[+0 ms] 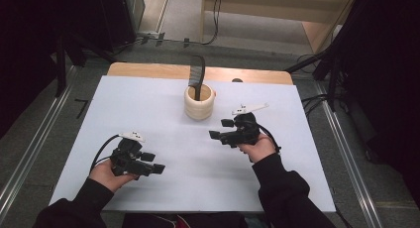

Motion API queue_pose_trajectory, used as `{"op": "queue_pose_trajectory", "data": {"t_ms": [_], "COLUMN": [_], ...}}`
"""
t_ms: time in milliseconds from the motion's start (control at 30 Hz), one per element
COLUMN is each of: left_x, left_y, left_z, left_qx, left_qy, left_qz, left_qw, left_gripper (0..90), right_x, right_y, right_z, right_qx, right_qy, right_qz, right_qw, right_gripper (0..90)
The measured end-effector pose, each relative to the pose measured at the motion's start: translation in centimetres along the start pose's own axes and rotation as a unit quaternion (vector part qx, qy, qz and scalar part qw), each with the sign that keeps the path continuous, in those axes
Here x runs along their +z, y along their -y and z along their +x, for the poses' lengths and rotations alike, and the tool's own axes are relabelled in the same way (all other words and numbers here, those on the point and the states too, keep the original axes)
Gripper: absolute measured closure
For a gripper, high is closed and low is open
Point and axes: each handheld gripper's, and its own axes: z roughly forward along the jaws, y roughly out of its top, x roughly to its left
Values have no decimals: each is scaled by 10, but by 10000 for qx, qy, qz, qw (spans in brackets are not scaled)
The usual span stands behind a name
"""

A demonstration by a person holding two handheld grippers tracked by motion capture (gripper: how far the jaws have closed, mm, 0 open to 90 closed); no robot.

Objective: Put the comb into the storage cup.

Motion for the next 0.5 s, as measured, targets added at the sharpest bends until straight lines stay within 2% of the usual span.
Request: {"op": "queue_pose_trajectory", "data": {"t_ms": [500], "left_x": [-1], "left_y": [0], "left_z": [1], "left_qx": [-11], "left_qy": [-9], "left_qz": [-20], "left_qw": [10000], "left_gripper": [313], "right_x": [-23], "right_y": [25], "right_z": [5], "right_qx": [34], "right_qy": [-19], "right_qz": [169], "right_qw": [9999], "right_gripper": [259]}}
